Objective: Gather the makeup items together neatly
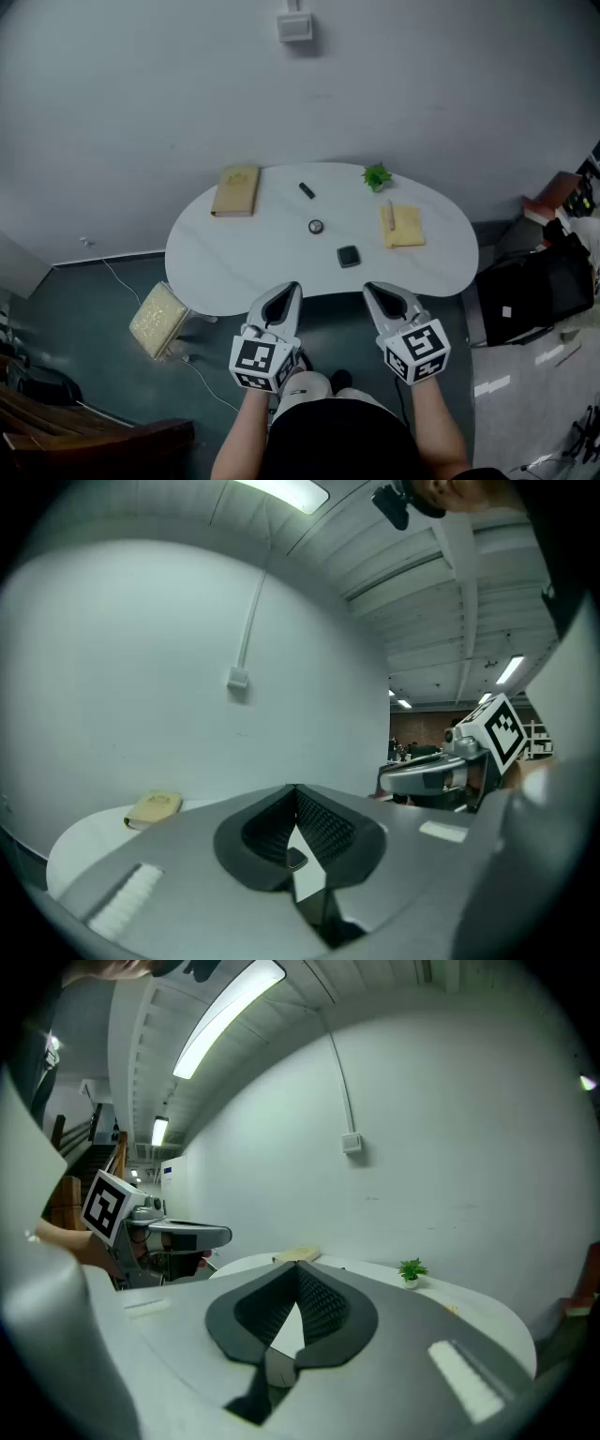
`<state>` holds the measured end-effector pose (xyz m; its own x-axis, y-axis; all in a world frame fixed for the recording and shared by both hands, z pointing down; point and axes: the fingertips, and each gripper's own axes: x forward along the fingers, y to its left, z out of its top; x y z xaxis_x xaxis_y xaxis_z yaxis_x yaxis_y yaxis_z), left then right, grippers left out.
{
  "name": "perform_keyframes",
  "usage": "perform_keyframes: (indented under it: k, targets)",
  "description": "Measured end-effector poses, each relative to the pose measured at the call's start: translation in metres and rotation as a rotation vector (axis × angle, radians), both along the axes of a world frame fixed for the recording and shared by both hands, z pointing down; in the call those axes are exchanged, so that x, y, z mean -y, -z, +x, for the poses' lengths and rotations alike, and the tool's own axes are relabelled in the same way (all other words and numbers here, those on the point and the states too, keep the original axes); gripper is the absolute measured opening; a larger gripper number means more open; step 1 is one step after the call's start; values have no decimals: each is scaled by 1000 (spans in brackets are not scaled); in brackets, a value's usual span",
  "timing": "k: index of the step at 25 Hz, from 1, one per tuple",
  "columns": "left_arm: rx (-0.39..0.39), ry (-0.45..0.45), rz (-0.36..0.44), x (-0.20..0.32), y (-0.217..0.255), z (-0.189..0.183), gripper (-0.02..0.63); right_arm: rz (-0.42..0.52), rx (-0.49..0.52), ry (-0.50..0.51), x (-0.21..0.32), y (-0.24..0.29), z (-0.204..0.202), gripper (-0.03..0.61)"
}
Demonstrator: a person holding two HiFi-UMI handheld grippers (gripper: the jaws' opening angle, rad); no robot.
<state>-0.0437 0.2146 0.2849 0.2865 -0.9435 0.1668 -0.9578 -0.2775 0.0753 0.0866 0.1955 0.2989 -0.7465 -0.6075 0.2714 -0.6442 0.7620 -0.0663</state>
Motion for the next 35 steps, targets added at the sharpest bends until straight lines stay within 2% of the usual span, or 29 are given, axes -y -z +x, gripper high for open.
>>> perform_keyframes:
  k: [6,19,28,35]
  targets:
    - [15,-33,5,-4,-8,5,0,-1,-17,6,-6,-1,-2,8]
    - [16,-29,-26,-6,-19,6,0,3,-19,37,-9,-6,-7,9]
    - [25,-42,-39,18,-34,0,2,-25,-19,33,17,-17,-18,11]
    - [44,-75,-44,52,-39,-3,30,-35,-47,28,49,-23,-26,13]
